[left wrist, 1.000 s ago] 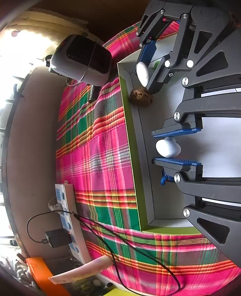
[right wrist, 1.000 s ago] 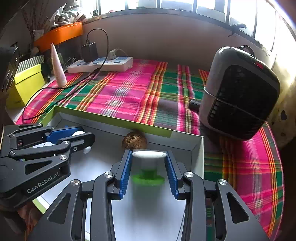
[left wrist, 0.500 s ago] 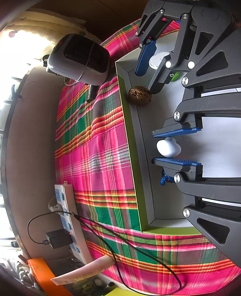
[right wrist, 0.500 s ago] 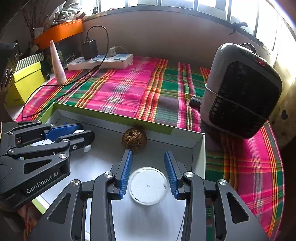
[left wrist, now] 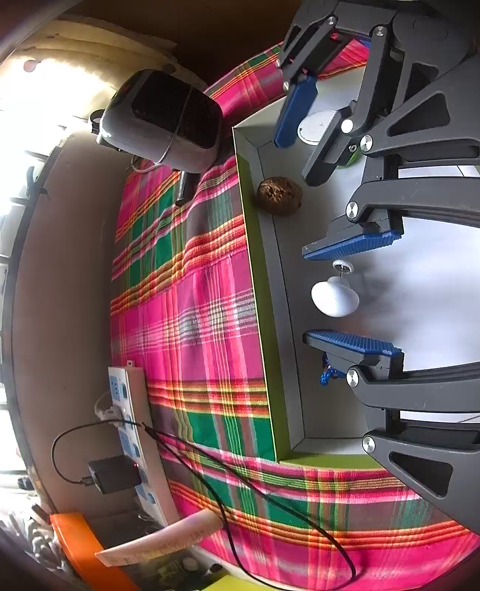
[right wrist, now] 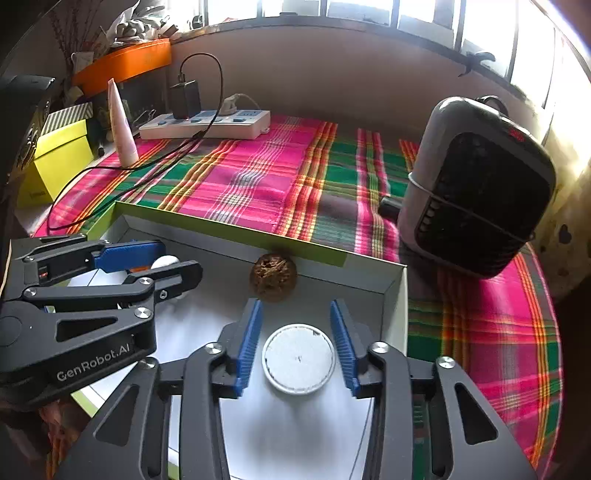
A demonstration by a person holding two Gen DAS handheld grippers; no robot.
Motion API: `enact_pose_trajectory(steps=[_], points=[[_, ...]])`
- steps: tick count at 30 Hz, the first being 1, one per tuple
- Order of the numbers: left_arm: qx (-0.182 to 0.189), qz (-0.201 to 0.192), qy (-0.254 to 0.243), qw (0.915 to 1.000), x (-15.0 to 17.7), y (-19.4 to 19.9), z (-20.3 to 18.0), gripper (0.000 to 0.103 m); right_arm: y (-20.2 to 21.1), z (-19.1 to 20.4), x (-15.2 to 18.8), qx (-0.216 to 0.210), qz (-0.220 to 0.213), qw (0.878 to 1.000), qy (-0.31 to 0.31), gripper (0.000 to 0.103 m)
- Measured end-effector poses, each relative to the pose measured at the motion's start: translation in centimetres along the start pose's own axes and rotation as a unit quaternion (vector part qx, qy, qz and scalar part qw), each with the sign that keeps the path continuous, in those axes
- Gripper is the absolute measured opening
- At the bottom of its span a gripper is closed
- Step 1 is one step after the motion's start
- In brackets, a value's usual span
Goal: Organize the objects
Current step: 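Lower and open the right gripper to set the spool down while the left gripper releases the knob, then withdraw both open grippers away from the tray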
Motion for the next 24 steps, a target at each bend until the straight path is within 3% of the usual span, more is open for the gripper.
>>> enact_pose_trajectory(steps=[24], points=[[0.005,-0.027,0.018,0.9995,1.8,5.3,1.9,0.043,5.3,0.1,1.9,-0.006,-0.048,0.998,-0.046,0.050]])
Point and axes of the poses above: each gripper's, at about its wrist camera, not at the fingertips, and y roughly against the way its jaws point, z to its left, x to its underside, the point moved 10 cm from there along -y, roughly the way its jaws point, and after that the axes turned 15 degrees about -x, right-handed, at the moved point
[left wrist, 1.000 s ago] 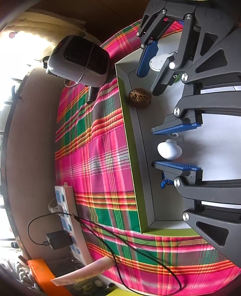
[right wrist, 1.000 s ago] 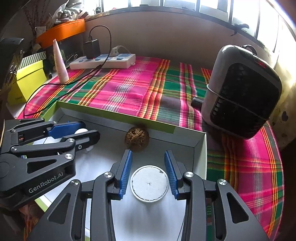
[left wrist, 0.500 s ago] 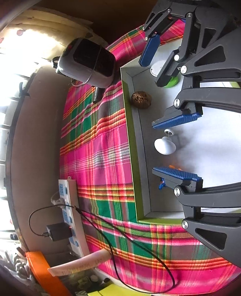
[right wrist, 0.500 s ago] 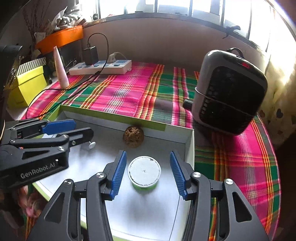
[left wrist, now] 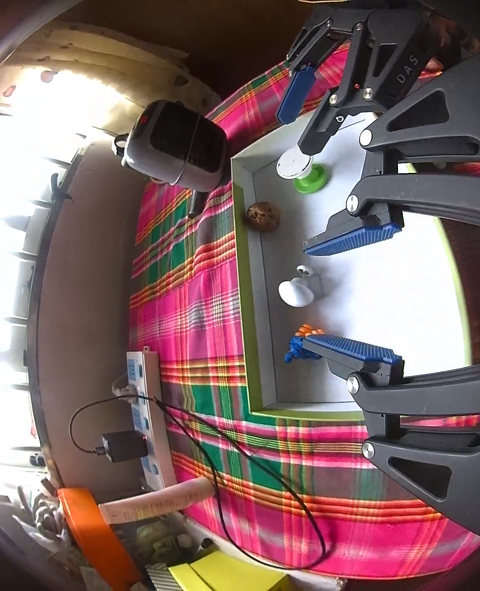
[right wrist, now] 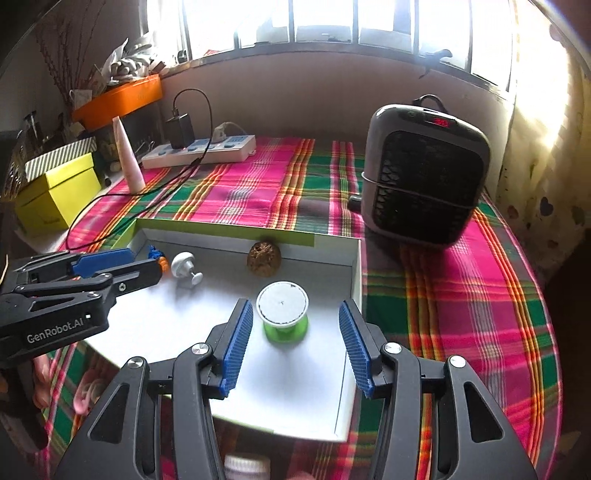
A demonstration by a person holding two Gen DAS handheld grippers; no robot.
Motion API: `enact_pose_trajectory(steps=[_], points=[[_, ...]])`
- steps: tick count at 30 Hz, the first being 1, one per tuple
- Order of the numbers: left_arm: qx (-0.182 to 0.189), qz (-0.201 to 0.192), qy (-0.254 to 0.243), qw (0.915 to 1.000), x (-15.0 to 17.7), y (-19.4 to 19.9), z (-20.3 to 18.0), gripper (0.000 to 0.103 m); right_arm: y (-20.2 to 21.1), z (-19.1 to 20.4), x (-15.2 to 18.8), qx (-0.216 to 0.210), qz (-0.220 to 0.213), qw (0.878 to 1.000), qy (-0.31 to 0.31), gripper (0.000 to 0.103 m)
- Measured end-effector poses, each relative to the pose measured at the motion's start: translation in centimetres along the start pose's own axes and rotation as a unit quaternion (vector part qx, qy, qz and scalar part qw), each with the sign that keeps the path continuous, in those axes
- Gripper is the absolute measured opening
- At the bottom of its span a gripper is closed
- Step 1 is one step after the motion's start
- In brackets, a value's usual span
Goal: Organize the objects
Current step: 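Withdraw both open grippers away from the tray, then move both open grippers down onto the pink clips lying beside the tray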
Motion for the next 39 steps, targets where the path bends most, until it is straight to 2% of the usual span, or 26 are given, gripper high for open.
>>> enact_pose_trajectory(steps=[14,23,32,37,39], points=[[-0.003,-0.007,0.015,0.9999,2.8,2.7,1.4,0.043,2.7,0.7,2.1,-0.002,-0.022,1.000,-0.019,0.050],[-0.006,-0.027,0.023,0.9993,4.3,5.3,2.3,0.043,4.5,1.1,4.0,0.000,-0.034,0.999,-0.026,0.050],[0.000,-0.026,0.043,0.9987,7.3,6.9,4.1,0.044,6.2,1.2,6.4,-0.002,-0.043,0.998,-0.041,0.050],[0.009,-0.027,0.036,0.9990,8.9,7.4,4.1,0.046,6.8,1.4,7.5,-0.005,-0.046,0.998,-0.044,0.050],[0.012,-0.023,0.036,0.9990,9.5,7.3,4.1,0.047,7.0,1.1,8.2,0.008,-0.038,0.998,-0.049,0.050]])
Point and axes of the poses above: each gripper's, at about its wrist camera, not at the fingertips, and y roughly against the way its jaws point, z to its left, x to its underside, the point moved 10 cm from there along -y, roughly the way its jaws point, and after that the axes turned 15 degrees about -x, right-handed, at the moved point
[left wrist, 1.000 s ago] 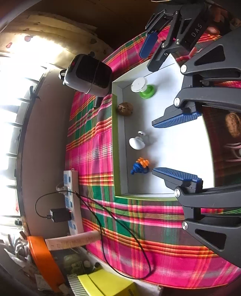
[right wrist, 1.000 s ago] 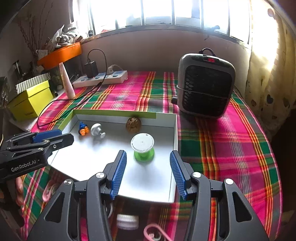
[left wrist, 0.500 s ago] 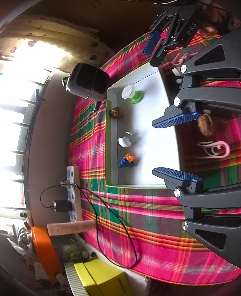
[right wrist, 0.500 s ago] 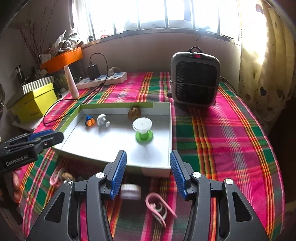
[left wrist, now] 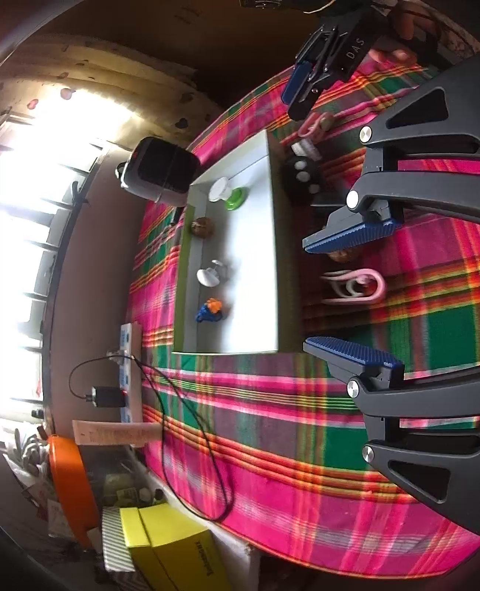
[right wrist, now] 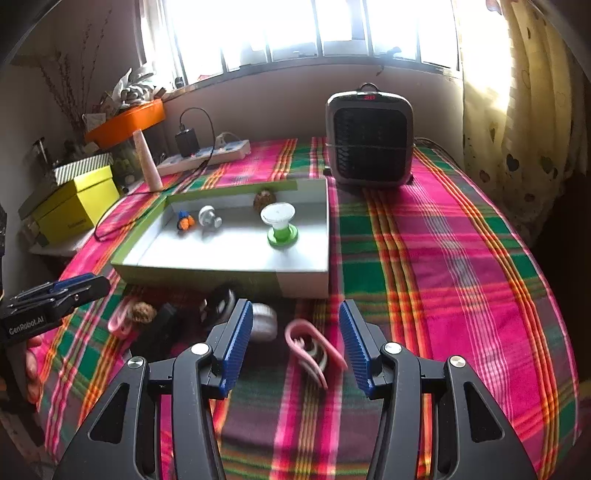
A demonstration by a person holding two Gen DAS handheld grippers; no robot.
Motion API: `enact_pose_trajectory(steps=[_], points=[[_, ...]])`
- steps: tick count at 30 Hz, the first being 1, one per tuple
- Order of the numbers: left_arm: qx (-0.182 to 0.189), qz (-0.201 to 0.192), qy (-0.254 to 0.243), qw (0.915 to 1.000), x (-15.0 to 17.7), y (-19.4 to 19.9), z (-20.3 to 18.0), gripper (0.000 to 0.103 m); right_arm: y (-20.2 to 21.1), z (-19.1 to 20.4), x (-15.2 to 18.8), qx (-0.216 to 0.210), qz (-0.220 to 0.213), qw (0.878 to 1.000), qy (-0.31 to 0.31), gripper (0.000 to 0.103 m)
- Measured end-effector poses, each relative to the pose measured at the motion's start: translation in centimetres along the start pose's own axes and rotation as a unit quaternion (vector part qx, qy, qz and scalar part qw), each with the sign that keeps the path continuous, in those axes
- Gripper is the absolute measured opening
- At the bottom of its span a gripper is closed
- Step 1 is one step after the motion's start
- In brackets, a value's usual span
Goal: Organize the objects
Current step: 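Move both open grippers down onto the pink clips lying beside the tray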
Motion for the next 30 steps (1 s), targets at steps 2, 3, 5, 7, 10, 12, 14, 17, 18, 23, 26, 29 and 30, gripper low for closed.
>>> enact_pose_trajectory(steps=[2,3,5,7,10,12,14,17,18,23,26,29,30], points=[[0.001,0.007,0.000,1.0000,0.7,-0.2,0.0,0.047,0.3,-0.4,0.4,0.004,0.001,1.000,-0.009,0.050],[0.005,0.009,0.001,1.0000,1.1,-0.3,0.0,0.047,0.4,-0.4,0.7,0.001,0.000,1.000,-0.012,0.050],[0.009,0.012,-0.001,0.9999,1.7,-0.5,-0.1,0.047,0.6,-0.6,1.1,0.002,0.002,1.000,-0.017,0.050],[0.007,0.019,-0.005,0.9998,2.2,-0.9,-0.2,0.047,0.6,-0.8,1.4,0.003,0.003,1.000,-0.020,0.050],[0.006,0.028,-0.006,0.9996,2.9,-1.3,-0.3,0.047,0.5,-0.8,1.7,0.002,0.006,1.000,-0.022,0.050],[0.007,0.029,-0.010,0.9995,3.2,-1.3,-0.4,0.047,0.6,-0.9,1.8,0.000,0.005,1.000,-0.024,0.050],[-0.001,0.031,-0.021,0.9993,3.4,-1.5,-0.5,0.047,0.7,-1.1,1.9,-0.001,0.005,1.000,-0.027,0.050],[-0.006,0.032,-0.016,0.9993,3.3,-1.8,-0.2,0.047,0.6,-1.2,1.9,-0.005,0.006,1.000,-0.029,0.050],[-0.008,0.034,-0.015,0.9993,3.3,-1.9,-0.2,0.047,0.6,-1.3,2.0,-0.005,0.007,1.000,-0.030,0.050],[-0.022,0.037,-0.023,0.9988,3.4,-2.5,-0.1,0.047,0.5,-1.3,2.1,-0.008,0.012,0.999,-0.029,0.050],[-0.031,0.036,-0.035,0.9983,3.2,-2.8,-0.2,0.047,0.3,-1.2,2.2,-0.008,0.015,0.999,-0.028,0.050],[-0.043,0.034,-0.036,0.9978,2.9,-3.1,0.2,0.047,0.3,-1.2,2.3,-0.007,0.020,0.999,-0.024,0.050],[-0.045,0.034,-0.036,0.9978,2.8,-3.2,0.4,0.047,0.2,-1.3,2.3,-0.006,0.020,0.999,-0.024,0.050]])
Point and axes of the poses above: each gripper's, at about its wrist camera, not at the fingertips, and y roughly against the way its jaws point, z to its left, x to its underside, the point moved 10 cm from there along -y, roughly the way its jaws point, and after that the axes turned 15 degrees about -x, right-handed, at the moved point
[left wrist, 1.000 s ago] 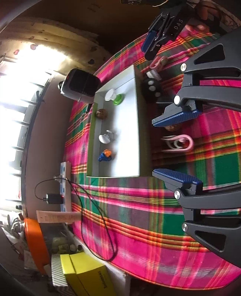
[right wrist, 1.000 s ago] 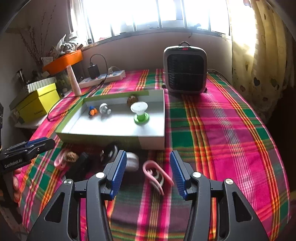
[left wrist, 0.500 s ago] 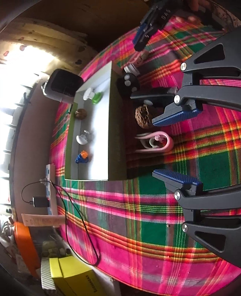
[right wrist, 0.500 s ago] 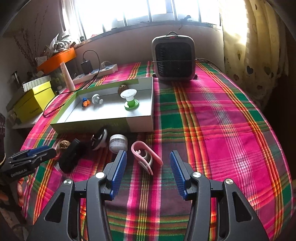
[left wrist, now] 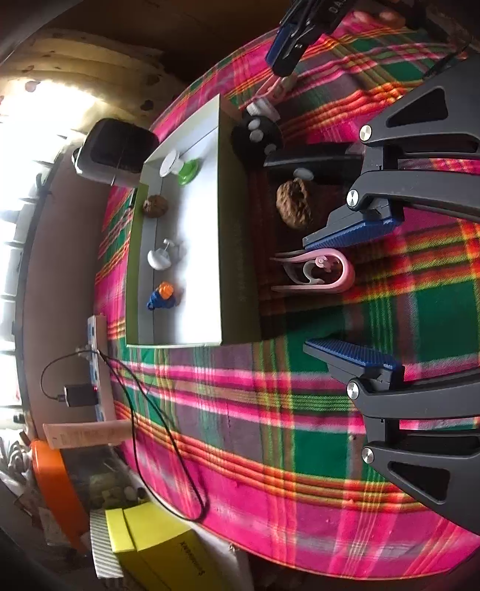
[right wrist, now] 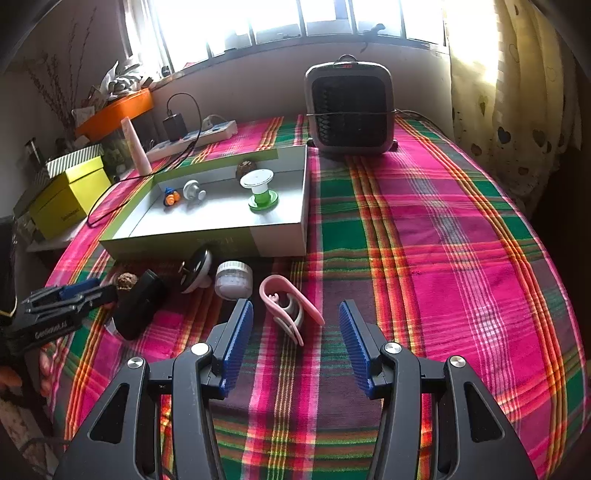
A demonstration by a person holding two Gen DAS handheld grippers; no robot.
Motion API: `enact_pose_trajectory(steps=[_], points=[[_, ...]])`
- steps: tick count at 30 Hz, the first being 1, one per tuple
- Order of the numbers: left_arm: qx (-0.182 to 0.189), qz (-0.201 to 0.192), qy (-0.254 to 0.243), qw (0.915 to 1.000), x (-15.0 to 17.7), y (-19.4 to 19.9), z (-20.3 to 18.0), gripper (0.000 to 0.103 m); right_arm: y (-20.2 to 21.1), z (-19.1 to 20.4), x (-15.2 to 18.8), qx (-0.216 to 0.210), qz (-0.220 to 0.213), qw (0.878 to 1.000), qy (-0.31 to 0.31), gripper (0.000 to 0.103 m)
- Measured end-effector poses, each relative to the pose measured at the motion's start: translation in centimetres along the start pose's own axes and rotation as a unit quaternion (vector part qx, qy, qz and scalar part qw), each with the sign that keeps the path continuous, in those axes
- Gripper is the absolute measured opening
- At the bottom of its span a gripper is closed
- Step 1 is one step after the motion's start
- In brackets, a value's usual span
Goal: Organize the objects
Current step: 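Move both open grippers down onto the pink clips lying beside the tray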
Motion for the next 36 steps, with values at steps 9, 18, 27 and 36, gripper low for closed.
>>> enact_pose_trajectory(steps=[9,18,27,36], points=[[-0.001,-0.002,0.002,1.0000,-0.7,-0.5,0.2,0.047,-0.5,-0.4,0.1,-0.004,0.010,1.000,-0.001,0.050],[-0.016,-0.007,-0.001,0.9998,-0.9,-0.8,0.6,0.036,-1.7,-0.3,-0.3,-0.013,0.028,0.999,0.012,0.050],[-0.016,-0.006,0.003,0.9998,-1.1,-1.0,1.0,0.031,-3.0,-0.3,-0.2,-0.010,0.059,0.997,0.049,0.050],[-0.022,-0.013,0.001,0.9997,-1.4,-1.2,1.0,0.031,-3.6,-0.2,-0.3,0.003,0.072,0.994,0.086,0.050]])
Point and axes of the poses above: each gripper's, at about its wrist camera, not at the fingertips, and y roughly against the way its jaws point, z to its left, x to its underside, the point moved 10 cm from there along -y, roughly the way its jaws point, and after that the axes turned 15 degrees about -x, right-handed, at the moved point
